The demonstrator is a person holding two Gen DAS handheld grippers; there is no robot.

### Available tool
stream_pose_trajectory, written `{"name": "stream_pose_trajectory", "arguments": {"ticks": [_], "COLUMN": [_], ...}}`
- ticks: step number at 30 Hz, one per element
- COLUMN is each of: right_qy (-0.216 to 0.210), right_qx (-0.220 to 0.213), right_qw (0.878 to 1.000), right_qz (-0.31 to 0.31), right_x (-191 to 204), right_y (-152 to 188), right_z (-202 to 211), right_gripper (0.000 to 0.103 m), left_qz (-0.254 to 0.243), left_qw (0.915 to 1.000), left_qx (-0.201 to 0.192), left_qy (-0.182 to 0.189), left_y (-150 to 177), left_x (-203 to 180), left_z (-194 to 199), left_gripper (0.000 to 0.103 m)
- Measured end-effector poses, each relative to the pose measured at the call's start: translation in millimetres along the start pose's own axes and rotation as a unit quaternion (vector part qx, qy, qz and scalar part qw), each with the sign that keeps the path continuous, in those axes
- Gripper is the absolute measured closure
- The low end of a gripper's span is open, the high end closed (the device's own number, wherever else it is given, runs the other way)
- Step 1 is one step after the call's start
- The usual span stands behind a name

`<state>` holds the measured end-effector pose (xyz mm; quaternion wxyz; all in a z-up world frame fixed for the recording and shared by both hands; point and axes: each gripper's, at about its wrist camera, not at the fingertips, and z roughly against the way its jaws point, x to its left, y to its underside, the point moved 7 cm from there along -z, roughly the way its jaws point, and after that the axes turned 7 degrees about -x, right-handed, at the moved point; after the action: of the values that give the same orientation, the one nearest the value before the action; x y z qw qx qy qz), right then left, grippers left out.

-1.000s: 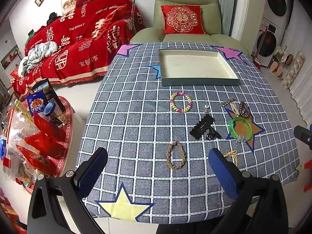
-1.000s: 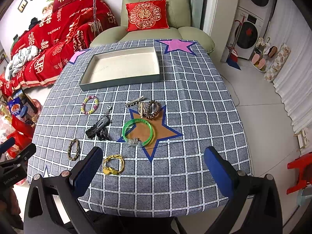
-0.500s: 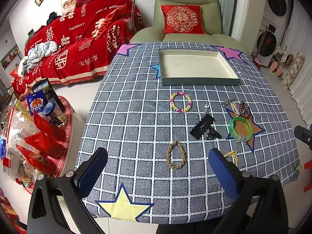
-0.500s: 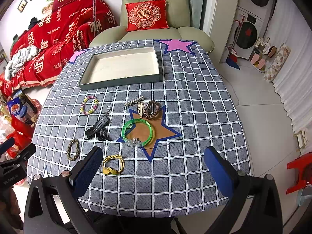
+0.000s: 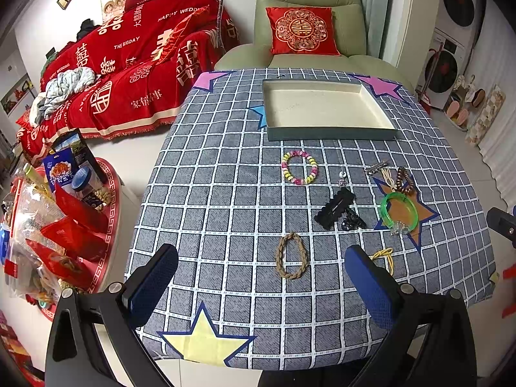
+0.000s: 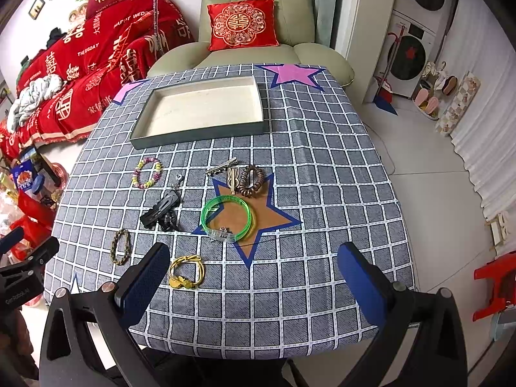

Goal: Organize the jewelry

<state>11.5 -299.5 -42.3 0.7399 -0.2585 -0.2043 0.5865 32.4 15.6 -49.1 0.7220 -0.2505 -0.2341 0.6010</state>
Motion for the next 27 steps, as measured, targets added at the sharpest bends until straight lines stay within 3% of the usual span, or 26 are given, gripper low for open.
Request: {"name": "stream_pose_trajectory", "arguments": {"ticks": [19,27], "right_qy": [0.001,0.001], "right_qx": [0.003,0.029], "right_qw": [1.000,1.000], "right_qz": [0.000,0.000], "right_x": [-0.9,-0.3], "right_y": [1.1,12.5], "right_z": [-0.4,-12.5], "right_gripper": [0.000,0.000], "left_qz": [0.000,-0.001], "left_qw": [1.0000,0.9992], "left_qx": [0.003,0.040], "left_qy": [0.001,0.008], "left_y": [5.4,15.7], "left_x": [1.0,1.1], "left_z": [-2.7,-20.0], "left_gripper": [0.000,0.000]}}
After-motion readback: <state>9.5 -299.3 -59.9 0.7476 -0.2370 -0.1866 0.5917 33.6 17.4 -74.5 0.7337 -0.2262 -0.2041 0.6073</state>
